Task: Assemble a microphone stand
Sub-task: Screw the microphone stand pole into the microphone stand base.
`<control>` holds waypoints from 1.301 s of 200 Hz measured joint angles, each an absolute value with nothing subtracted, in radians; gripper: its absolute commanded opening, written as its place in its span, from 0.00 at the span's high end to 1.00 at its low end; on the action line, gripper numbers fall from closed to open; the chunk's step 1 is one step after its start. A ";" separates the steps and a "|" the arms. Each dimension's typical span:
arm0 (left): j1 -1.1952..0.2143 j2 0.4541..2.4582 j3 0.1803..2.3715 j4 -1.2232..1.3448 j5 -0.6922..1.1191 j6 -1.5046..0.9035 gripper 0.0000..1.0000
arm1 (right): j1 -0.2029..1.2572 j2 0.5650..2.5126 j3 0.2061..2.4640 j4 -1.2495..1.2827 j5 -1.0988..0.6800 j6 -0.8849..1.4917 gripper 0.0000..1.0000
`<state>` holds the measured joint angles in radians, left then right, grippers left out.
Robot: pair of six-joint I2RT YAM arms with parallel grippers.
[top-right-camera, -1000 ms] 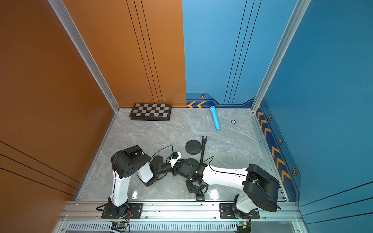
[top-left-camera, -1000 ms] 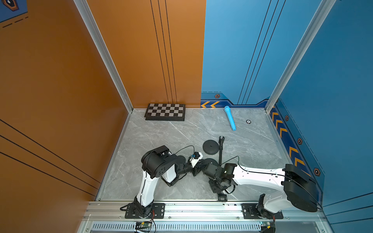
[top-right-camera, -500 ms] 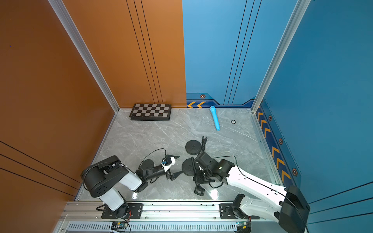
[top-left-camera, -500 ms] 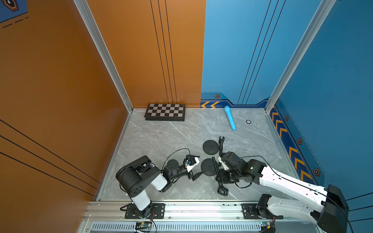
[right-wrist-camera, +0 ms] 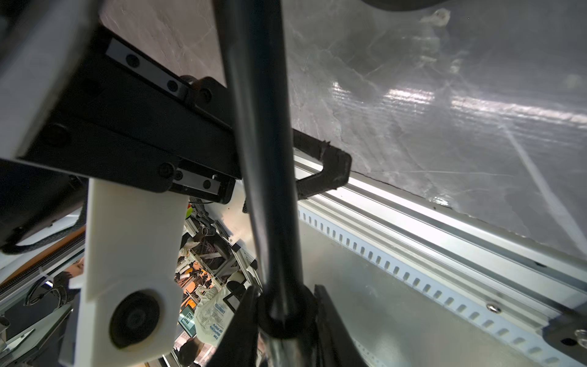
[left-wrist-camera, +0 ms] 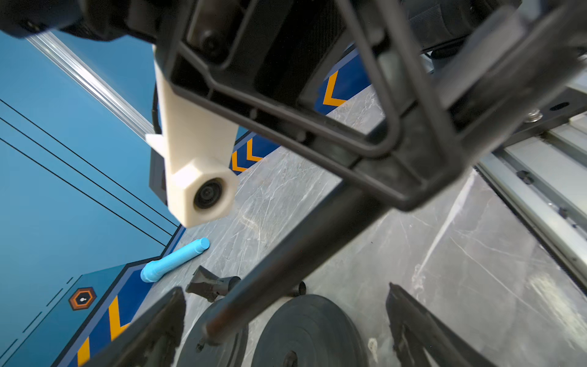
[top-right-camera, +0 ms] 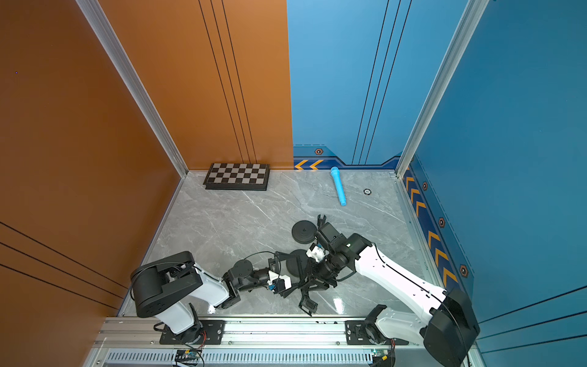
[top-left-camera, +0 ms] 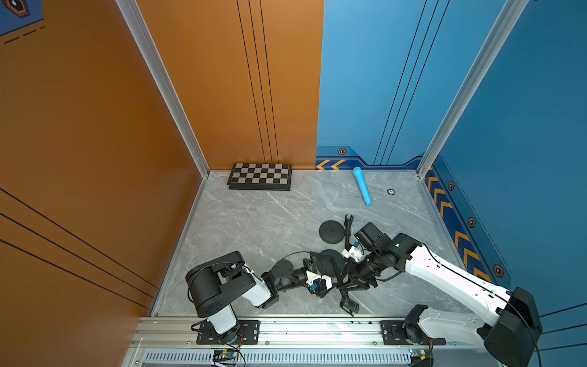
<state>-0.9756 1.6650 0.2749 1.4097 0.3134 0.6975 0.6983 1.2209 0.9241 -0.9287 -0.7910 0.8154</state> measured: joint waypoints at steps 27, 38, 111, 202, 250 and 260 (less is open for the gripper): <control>-0.975 1.665 0.278 1.403 0.321 0.730 0.32 | 0.663 1.266 0.950 -0.982 -0.816 0.772 0.95; -0.973 1.666 0.284 1.392 0.327 0.741 0.44 | 0.659 1.283 0.962 -0.997 -0.822 0.757 0.95; -0.946 1.726 0.341 1.384 0.402 0.719 0.72 | 0.644 1.321 0.998 -1.046 -0.836 0.735 0.95; -0.921 1.765 0.391 1.350 0.467 0.582 0.94 | 0.534 1.269 1.077 -1.063 -0.796 0.742 0.51; -0.909 1.782 0.429 1.344 0.460 0.388 0.97 | 0.296 1.016 1.119 -0.986 -0.728 0.665 0.43; -0.908 1.782 0.437 1.342 0.457 0.339 0.99 | 0.266 0.944 1.102 -0.951 -0.691 0.642 0.42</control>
